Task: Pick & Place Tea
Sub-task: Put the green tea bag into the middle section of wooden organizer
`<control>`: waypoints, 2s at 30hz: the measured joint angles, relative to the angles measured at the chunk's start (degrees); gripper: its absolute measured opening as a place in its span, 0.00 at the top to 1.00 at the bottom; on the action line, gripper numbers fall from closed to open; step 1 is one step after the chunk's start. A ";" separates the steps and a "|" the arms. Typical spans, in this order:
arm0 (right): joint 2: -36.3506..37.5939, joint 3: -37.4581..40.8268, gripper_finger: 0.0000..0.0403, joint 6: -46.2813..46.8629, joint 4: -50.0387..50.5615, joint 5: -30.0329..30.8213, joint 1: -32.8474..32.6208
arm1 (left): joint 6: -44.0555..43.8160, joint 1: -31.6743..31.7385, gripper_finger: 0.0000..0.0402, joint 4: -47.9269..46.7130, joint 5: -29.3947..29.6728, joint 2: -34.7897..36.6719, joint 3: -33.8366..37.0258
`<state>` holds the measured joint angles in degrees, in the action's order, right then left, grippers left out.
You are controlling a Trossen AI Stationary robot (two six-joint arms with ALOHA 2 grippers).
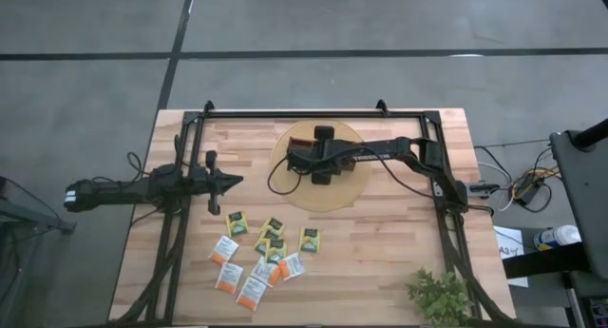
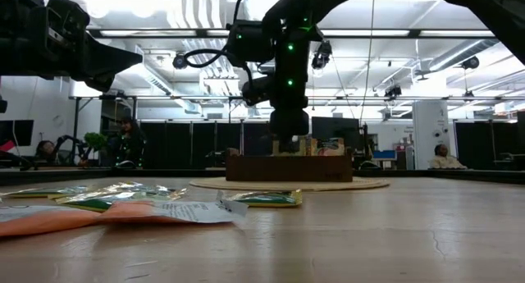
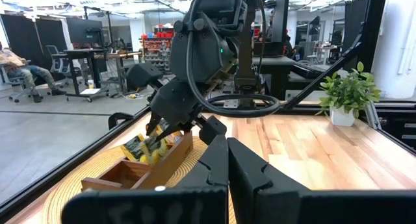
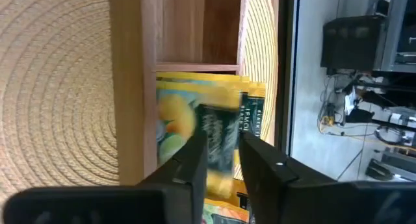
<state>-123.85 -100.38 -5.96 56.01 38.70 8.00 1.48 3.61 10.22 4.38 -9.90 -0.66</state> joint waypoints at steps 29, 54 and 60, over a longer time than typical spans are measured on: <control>14.70 -0.22 0.70 8.86 2.09 -0.20 -7.85 | 0.02 0.00 1.00 0.00 -0.01 -0.01 -0.01; 32.19 26.63 0.98 9.60 -18.51 -41.40 -14.27 | 0.02 0.01 1.00 -0.02 0.00 -0.04 0.00; 38.79 42.22 0.98 10.33 -37.13 -49.68 -14.47 | 0.01 -0.02 1.00 -0.03 -0.01 -0.04 0.01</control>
<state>-85.07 -58.16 4.37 18.88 -10.98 -6.48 1.49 3.60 10.18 4.37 -9.93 -0.65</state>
